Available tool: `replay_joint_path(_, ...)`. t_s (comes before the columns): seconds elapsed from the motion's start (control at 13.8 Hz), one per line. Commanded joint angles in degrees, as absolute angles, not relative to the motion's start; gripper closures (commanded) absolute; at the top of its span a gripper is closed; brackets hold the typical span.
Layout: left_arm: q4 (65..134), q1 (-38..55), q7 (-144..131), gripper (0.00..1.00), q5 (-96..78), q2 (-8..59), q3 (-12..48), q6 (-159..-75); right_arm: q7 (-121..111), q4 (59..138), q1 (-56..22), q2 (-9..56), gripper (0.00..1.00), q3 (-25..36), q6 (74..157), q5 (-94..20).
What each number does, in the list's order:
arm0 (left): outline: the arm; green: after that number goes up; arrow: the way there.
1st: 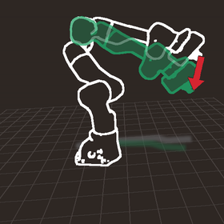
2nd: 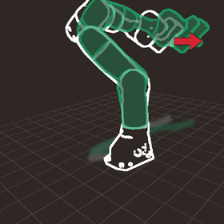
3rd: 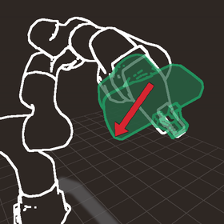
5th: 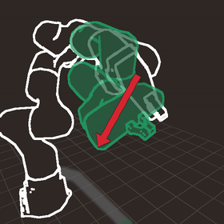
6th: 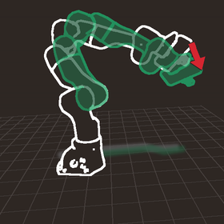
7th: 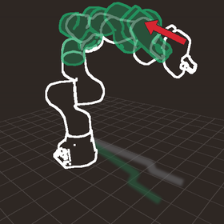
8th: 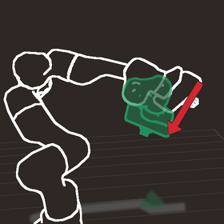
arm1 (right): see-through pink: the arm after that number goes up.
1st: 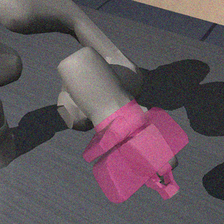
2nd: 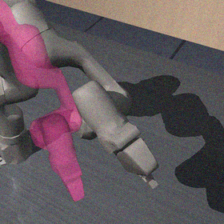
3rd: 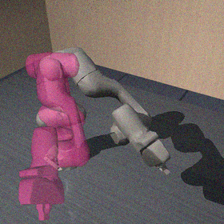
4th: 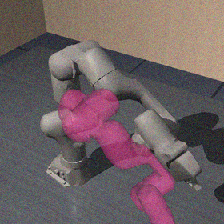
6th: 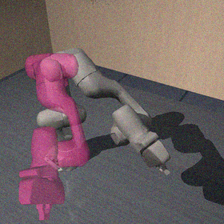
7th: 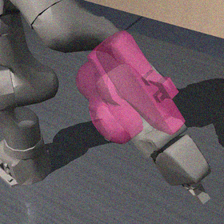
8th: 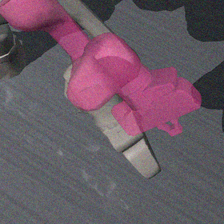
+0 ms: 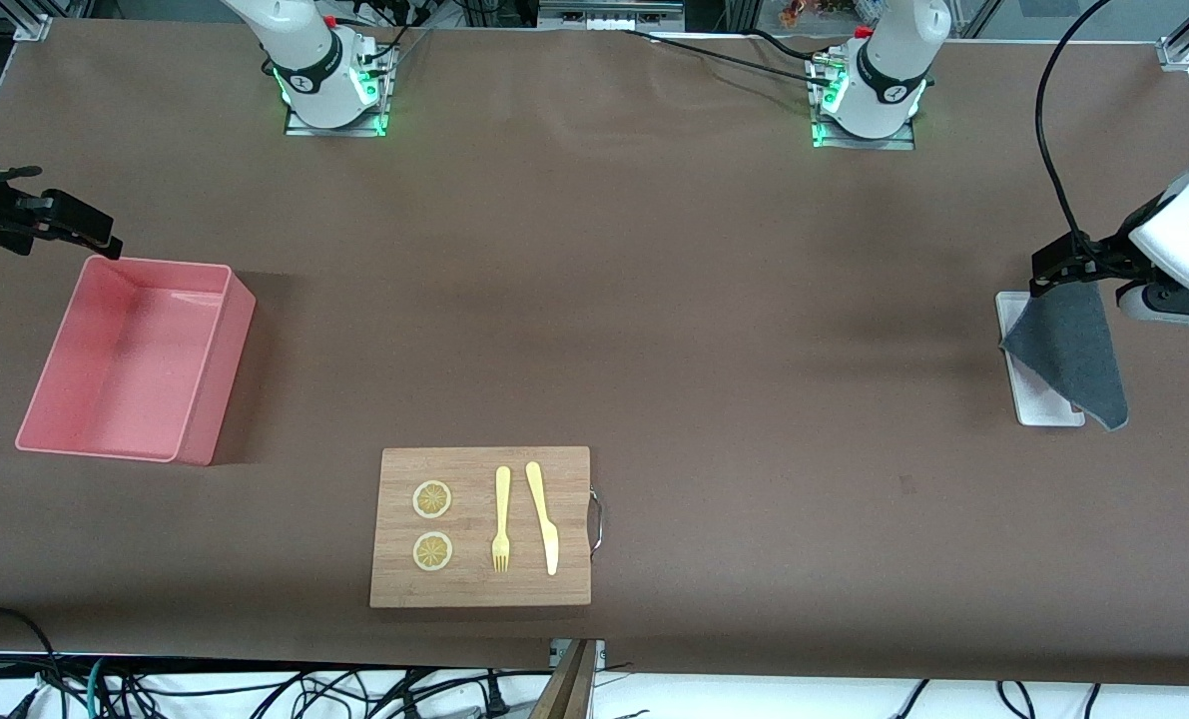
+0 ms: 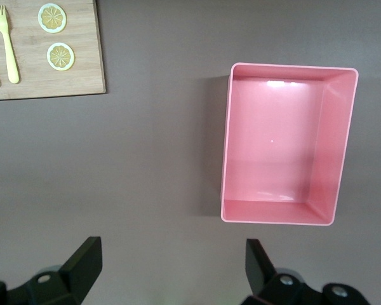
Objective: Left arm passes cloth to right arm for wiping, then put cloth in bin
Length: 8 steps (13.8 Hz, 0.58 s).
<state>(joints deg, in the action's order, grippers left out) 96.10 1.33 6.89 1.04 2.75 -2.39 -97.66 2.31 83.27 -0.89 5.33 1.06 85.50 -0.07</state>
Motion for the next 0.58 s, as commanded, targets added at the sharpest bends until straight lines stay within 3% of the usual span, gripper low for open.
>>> replay_joint_path(0.0, 97.2, 2.3, 6.2, 0.00, 0.0, 1.8, -3.3, -98.4, 1.7, 82.9, -0.8, 5.4, 0.00, 1.1, 85.5, 0.1)
replay_joint_path(0.51, 96.5, 1.8, 6.2, 0.00, 0.2, 3.2, -3.3, -97.6, 1.7, 82.9, -0.7, 5.4, 0.00, 1.1, 85.5, 0.1)
